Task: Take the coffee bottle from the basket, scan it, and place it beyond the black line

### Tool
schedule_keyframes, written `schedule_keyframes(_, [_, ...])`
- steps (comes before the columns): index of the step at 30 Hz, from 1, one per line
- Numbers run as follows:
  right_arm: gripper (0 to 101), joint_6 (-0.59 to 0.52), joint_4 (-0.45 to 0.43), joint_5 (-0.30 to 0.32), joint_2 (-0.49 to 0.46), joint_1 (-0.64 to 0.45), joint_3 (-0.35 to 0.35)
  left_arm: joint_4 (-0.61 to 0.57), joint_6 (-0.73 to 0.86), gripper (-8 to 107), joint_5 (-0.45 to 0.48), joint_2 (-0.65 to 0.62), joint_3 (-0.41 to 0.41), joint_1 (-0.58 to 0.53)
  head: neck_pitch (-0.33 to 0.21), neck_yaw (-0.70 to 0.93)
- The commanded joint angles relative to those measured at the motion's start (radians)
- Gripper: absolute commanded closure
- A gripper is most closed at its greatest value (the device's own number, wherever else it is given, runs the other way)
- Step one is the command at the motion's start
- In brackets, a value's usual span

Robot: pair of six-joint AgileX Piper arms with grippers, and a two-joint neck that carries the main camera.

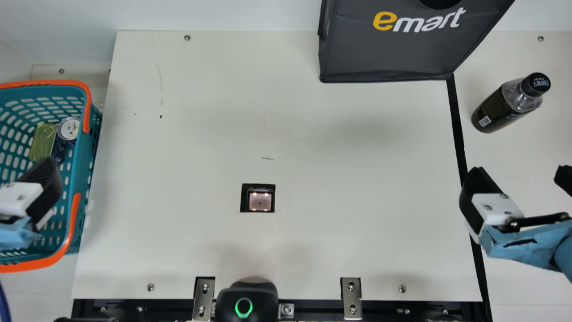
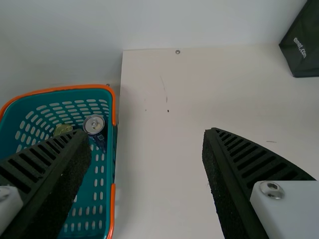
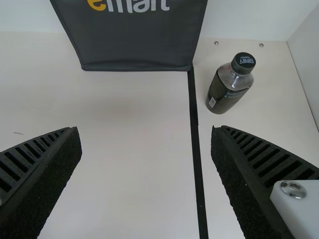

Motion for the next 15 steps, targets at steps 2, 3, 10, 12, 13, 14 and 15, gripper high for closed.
schedule_keyframes(2, [10,0.0,0.0,0.0,0.0,0.0,0.0,0.0,0.0,9,-0.003,0.0,0.0,0.0,-0.027,0.002])
schedule_keyframes(3, [10,0.0,0.0,0.0,0.0,0.0,0.0,0.0,0.0,9,-0.001,0.0,0.0,0.0,-0.027,0.002])
schedule_keyframes(10, [10,0.0,0.0,0.0,0.0,0.0,0.0,0.0,0.0,9,-0.003,0.0,0.0,0.0,-0.027,0.002])
schedule_keyframes(12, [10,0.0,0.0,0.0,0.0,0.0,0.0,0.0,0.0,9,-0.003,0.0,0.0,0.0,-0.027,0.002])
schedule_keyframes(13, [10,0.0,0.0,0.0,0.0,0.0,0.0,0.0,0.0,9,-0.003,0.0,0.0,0.0,-0.027,0.002])
schedule_keyframes(14, [10,0.0,0.0,0.0,0.0,0.0,0.0,0.0,0.0,9,-0.001,0.0,0.0,0.0,-0.027,0.002])
schedule_keyframes(15, [10,0.0,0.0,0.0,0.0,0.0,0.0,0.0,0.0,9,-0.003,0.0,0.0,0.0,-0.027,0.002])
